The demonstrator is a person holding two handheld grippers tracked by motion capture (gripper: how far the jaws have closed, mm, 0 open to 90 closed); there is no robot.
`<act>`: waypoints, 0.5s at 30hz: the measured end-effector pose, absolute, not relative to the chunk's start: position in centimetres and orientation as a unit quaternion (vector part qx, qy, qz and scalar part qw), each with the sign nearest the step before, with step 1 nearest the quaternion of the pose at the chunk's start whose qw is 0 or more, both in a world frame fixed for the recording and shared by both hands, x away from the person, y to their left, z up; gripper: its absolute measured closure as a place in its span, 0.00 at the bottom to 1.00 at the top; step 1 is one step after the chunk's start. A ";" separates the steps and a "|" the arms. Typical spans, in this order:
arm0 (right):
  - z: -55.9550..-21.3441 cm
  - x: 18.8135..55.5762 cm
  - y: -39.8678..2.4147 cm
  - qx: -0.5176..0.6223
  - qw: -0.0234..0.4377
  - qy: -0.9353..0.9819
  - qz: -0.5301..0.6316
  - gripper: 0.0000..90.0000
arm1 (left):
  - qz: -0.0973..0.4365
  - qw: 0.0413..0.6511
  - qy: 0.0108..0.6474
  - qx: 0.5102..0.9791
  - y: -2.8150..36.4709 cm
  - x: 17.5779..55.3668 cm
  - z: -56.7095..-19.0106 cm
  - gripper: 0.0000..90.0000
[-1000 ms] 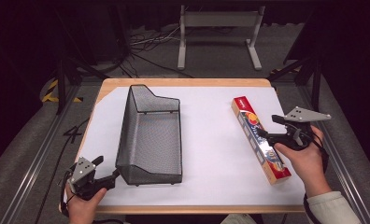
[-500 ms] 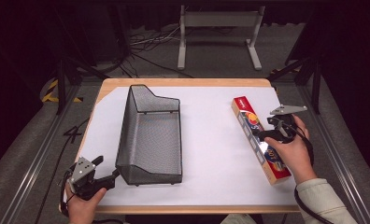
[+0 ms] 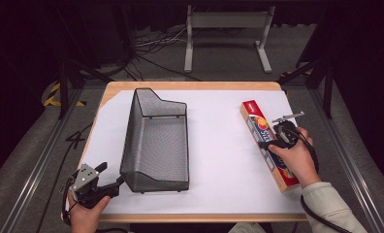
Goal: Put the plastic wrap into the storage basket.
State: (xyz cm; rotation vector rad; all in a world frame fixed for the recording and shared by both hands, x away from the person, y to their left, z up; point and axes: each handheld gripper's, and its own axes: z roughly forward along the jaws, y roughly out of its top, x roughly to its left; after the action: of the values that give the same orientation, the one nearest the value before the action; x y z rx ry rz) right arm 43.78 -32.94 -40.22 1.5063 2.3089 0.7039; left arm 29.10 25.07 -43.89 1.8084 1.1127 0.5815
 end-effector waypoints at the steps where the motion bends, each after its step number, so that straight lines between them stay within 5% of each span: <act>1: -40.4 43.9 -32.9 0.527 0.143 0.805 0.234 0.22 | 0.236 0.452 0.451 0.733 25.1 29.1 -43.9 0.23; 15: -40.6 44.5 -31.3 0.560 0.129 0.802 0.162 0.41 | 0.236 0.454 0.451 0.731 25.1 29.1 -43.9 0.23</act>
State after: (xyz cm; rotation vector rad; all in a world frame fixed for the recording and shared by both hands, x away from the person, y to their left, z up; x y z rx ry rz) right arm 44.47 -31.34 -40.63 1.6278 2.3313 0.4703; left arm 29.08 25.12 -43.91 1.8057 1.1139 0.5828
